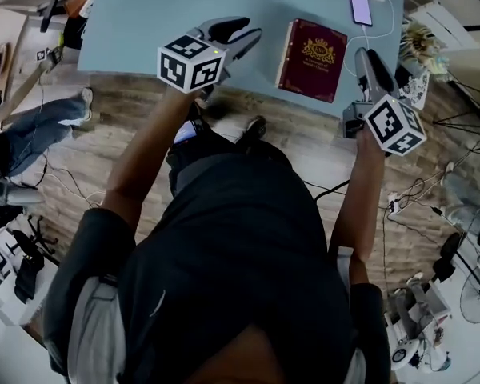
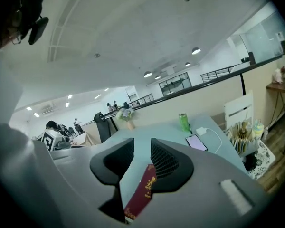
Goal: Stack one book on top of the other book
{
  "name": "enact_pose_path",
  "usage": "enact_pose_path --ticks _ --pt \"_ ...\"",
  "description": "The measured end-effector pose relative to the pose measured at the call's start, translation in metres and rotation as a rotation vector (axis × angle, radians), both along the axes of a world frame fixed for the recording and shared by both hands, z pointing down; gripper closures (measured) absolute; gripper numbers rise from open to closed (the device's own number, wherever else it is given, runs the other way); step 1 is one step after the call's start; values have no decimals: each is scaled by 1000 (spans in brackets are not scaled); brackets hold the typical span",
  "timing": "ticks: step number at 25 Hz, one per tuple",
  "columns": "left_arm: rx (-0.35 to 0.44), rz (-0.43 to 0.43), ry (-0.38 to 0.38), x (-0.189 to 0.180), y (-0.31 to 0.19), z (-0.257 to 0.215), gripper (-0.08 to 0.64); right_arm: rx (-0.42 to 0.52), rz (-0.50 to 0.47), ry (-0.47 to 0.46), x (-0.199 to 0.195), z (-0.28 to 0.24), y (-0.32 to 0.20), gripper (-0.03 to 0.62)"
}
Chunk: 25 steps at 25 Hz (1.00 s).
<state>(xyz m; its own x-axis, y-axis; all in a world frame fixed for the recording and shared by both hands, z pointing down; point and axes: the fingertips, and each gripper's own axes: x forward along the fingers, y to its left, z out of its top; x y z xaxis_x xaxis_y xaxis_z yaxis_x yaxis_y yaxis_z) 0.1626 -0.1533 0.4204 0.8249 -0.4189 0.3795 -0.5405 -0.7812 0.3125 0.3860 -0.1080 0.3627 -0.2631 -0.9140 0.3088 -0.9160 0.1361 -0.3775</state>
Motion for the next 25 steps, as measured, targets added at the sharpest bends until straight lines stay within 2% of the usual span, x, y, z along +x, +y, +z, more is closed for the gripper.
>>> enact_pose_path --ticks 9,14,21,25 --pt "191 -4 -17 -41 11 -74 383 213 -128 62 -45 -106 21 485" --pt "255 -1 1 -58 30 -107 383 246 -212 177 -76 -151 43 486" --pt "366 -32 -22 -89 45 -146 383 321 -262 217 -104 -192 65 486" --pt "395 -59 -7 -105 54 -163 383 337 -278 246 -116 -202 73 488"
